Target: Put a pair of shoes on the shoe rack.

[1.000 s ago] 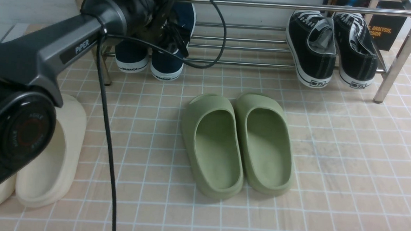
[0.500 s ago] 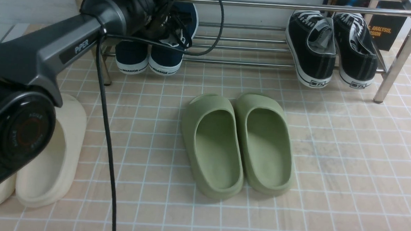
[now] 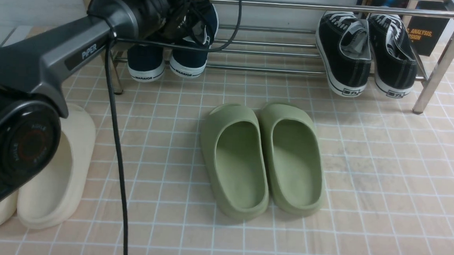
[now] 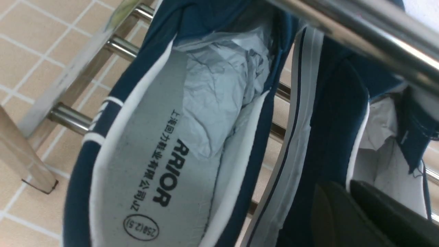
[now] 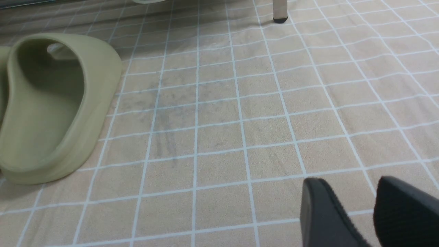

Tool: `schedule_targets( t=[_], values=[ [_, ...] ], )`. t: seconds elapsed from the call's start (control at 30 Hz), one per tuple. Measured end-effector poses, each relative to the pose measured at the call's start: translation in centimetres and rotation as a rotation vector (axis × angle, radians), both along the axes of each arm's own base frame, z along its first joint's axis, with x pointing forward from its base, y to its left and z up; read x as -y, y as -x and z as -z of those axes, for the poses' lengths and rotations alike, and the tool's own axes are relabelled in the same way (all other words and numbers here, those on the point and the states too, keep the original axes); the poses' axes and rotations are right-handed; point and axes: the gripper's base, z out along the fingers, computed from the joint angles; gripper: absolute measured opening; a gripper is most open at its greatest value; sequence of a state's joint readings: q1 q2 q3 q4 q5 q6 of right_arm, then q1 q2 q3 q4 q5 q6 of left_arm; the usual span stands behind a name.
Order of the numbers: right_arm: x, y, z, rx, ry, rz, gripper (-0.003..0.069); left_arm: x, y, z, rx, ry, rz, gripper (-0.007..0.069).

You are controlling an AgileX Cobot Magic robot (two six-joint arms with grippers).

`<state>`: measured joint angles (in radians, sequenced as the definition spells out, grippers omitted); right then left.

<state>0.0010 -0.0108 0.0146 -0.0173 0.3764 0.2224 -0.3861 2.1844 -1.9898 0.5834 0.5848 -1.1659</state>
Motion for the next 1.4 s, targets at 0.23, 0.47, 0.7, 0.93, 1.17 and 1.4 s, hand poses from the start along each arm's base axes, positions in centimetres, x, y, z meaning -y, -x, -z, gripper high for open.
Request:
schedule_targets(
  t=[0.23,0.47,0.7,0.93,1.17,1.4],
  values=[
    [0.0,0.0,0.0,0.0,0.0,0.0,0.024,-0.7,0.0,0.0,-0.001,-0.217,0.061,0.0227],
    [0.0,0.0,0.0,0.0,0.0,0.0,0.024,-1.5,1.4,-2.4,-0.052,-0.334,0.11,0.0384],
    [0.0,0.0,0.0,0.0,0.0,0.0,0.024,-3.9,5.2,-9.8,-0.023,-0.52,0.178,0.025],
    [0.0,0.0,0.0,0.0,0.0,0.0,0.024,-7.7,6.1,-10.8,-0.128,-0.562,0.083,0.0013],
    [0.0,0.0,0.0,0.0,0.0,0.0,0.024,-8.2,8.3,-12.0,-0.145,-0.519,0.089,0.0006],
    [0.0,0.0,0.0,0.0,0.0,0.0,0.024,-10.8,19.3,-19.0,0.199,-0.466,0.14,0.0006]
  ],
)
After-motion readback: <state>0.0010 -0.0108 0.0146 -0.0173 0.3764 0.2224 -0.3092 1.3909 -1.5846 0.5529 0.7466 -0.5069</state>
